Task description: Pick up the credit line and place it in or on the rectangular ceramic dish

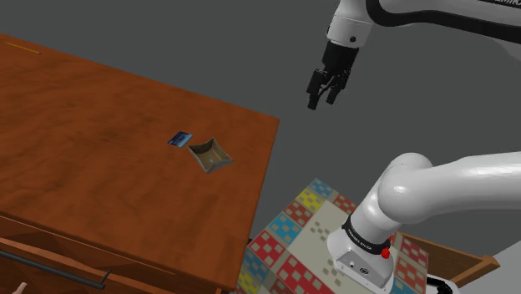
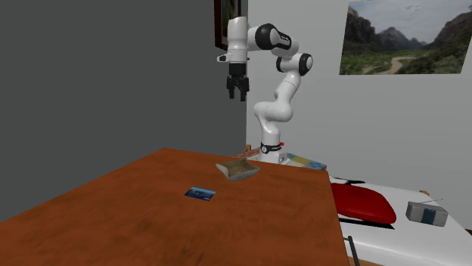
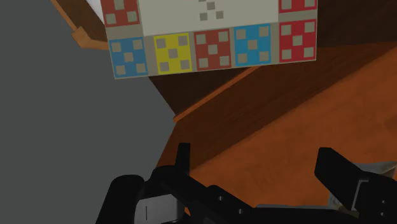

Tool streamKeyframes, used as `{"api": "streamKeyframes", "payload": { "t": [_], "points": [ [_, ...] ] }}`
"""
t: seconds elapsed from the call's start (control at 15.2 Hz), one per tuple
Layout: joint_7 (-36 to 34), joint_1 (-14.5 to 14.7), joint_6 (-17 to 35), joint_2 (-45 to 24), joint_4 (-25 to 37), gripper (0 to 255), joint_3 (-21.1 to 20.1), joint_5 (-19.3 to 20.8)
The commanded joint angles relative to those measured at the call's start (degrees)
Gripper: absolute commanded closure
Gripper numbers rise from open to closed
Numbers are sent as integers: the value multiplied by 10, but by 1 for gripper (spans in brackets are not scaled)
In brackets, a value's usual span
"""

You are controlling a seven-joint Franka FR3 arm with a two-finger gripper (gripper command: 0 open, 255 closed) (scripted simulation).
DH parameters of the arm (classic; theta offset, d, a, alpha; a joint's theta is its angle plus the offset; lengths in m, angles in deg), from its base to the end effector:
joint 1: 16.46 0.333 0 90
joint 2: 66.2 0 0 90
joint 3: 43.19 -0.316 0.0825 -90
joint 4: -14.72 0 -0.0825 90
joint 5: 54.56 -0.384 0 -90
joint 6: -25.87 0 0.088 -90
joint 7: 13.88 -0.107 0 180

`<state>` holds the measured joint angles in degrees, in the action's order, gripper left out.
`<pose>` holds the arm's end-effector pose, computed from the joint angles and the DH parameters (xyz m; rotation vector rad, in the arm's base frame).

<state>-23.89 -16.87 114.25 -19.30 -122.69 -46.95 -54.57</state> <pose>0.2939 0.0228 0.5774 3.0823 -0.2129 -0.0509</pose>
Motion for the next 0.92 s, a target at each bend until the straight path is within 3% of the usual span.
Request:
{"api": "streamKeyframes", "payload": {
  "t": [0.0,0.86],
  "points": [
    [0,0,0,0,0,0,0,0],
    [-235,-16,87,-284,124,0,-85,-129]
  ]
}}
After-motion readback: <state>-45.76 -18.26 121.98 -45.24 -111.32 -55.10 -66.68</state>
